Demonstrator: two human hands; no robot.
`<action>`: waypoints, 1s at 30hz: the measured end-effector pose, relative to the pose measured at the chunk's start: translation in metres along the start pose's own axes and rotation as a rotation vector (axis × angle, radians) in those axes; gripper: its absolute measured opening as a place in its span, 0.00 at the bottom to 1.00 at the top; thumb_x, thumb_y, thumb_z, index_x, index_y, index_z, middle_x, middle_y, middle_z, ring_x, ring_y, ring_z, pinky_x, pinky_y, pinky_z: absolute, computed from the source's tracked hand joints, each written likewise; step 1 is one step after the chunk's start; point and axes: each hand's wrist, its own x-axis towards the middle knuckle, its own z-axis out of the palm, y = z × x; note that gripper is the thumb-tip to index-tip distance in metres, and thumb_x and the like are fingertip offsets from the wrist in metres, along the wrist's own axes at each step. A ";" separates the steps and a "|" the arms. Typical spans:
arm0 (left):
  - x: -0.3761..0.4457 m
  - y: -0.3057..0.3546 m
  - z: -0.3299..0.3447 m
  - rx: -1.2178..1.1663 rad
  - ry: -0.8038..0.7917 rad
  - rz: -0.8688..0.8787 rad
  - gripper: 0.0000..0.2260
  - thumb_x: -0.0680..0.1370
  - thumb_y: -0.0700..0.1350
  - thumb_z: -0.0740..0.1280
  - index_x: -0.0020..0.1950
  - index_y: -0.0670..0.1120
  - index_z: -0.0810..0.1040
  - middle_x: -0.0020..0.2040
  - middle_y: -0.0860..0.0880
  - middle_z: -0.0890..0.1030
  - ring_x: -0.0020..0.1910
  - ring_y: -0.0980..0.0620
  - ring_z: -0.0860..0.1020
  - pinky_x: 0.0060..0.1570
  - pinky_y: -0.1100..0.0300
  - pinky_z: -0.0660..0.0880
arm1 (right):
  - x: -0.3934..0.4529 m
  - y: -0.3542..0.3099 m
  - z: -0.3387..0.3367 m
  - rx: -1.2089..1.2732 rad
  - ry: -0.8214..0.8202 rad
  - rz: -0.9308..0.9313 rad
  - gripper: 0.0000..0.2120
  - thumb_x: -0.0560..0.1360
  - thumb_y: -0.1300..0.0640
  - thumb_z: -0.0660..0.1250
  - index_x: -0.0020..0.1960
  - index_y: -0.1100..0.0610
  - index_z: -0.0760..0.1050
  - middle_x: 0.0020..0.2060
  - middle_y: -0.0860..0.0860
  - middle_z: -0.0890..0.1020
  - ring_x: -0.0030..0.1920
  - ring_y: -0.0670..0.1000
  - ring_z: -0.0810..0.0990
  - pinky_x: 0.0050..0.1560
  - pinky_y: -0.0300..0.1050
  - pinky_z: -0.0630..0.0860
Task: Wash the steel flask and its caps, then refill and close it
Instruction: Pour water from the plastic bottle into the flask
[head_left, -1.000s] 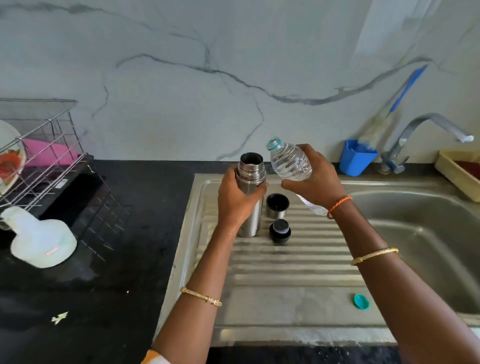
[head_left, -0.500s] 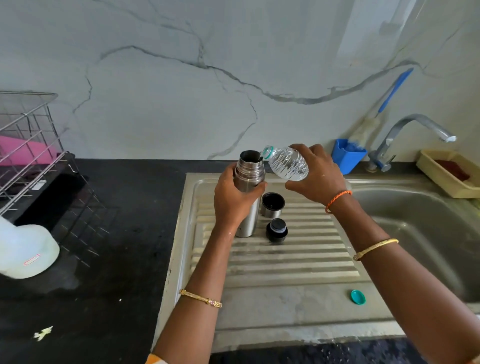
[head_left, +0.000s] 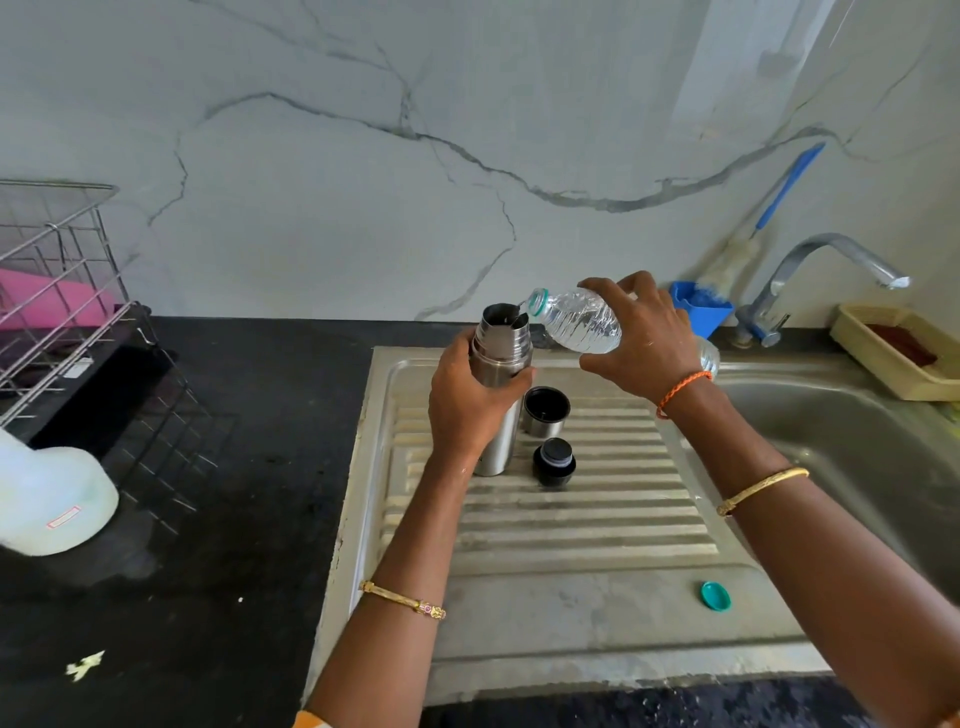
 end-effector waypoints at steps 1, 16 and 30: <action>0.000 0.000 0.000 -0.003 -0.001 0.002 0.24 0.63 0.56 0.77 0.55 0.54 0.75 0.50 0.54 0.82 0.47 0.56 0.80 0.47 0.52 0.79 | 0.001 0.000 -0.001 -0.006 0.002 -0.006 0.36 0.66 0.52 0.74 0.71 0.46 0.65 0.61 0.56 0.69 0.59 0.59 0.70 0.57 0.55 0.68; -0.002 0.000 0.000 0.019 0.005 0.001 0.23 0.63 0.56 0.77 0.54 0.54 0.75 0.50 0.54 0.81 0.48 0.55 0.80 0.47 0.50 0.79 | 0.004 0.000 -0.003 -0.136 0.048 -0.077 0.34 0.68 0.51 0.72 0.71 0.46 0.63 0.56 0.53 0.79 0.58 0.60 0.69 0.56 0.53 0.63; -0.001 -0.001 0.000 0.028 0.009 0.016 0.23 0.65 0.54 0.78 0.56 0.53 0.75 0.51 0.54 0.81 0.48 0.56 0.79 0.47 0.52 0.79 | 0.005 0.000 -0.003 -0.171 0.050 -0.096 0.35 0.68 0.50 0.72 0.72 0.45 0.62 0.57 0.52 0.78 0.58 0.59 0.69 0.57 0.54 0.62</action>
